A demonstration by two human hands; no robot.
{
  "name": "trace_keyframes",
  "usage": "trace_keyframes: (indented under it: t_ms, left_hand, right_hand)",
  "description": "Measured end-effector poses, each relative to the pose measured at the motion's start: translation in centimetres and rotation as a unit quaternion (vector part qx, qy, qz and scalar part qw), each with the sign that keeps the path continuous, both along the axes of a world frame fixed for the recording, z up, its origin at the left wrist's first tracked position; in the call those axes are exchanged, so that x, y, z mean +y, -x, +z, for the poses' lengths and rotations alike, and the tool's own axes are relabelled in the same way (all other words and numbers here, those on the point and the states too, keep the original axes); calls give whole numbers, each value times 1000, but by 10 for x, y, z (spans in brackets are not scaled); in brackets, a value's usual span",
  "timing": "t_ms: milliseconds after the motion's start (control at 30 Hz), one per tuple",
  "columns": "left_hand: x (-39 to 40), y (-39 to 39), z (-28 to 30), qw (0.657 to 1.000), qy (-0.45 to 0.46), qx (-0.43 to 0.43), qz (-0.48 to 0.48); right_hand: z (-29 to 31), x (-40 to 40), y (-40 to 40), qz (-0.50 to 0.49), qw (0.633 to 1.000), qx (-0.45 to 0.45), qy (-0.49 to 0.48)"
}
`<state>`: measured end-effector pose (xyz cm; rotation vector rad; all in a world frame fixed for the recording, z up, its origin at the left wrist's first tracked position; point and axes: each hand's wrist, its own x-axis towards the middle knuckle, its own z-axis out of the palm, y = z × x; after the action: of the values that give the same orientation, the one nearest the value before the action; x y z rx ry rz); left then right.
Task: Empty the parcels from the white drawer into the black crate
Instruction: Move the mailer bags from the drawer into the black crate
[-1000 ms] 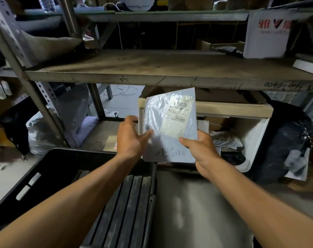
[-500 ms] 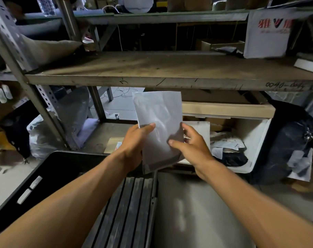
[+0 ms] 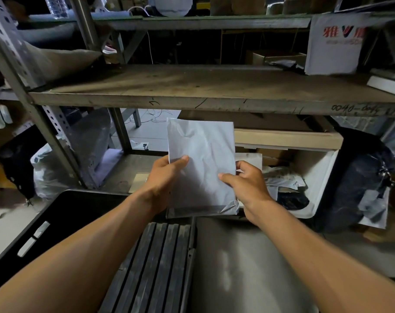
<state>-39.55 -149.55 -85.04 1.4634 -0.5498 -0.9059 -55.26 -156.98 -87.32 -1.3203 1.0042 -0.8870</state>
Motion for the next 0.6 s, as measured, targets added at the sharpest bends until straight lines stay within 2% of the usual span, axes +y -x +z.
trace_keyframes:
  t_ms: [100, 133, 267, 367, 467, 533, 600]
  left_hand:
    - [-3, -1, -6, 989, -38, -127, 58]
    - [-3, 0, -7, 986, -56, -142, 64]
    - [-1, 13, -11, 995, -43, -77, -55]
    - [0, 26, -8, 989, 23, -15, -145]
    - [1, 25, -4, 992, 57, 10, -113]
    - [3, 18, -2, 997, 38, 36, -56]
    - [6, 14, 1, 998, 19, 50, -36]
  right_hand:
    - [0, -2, 1, -23, 1000, -1, 3]
    - [1, -2, 1, -30, 1000, -2, 5]
    - [1, 7, -3, 0, 999, 23, 36]
    - [3, 20, -10, 103, 992, 33, 65]
    - [4, 26, -11, 172, 981, 39, 79]
    - [2, 22, -9, 150, 983, 59, 92]
    - [-2, 15, -6, 85, 987, 97, 100]
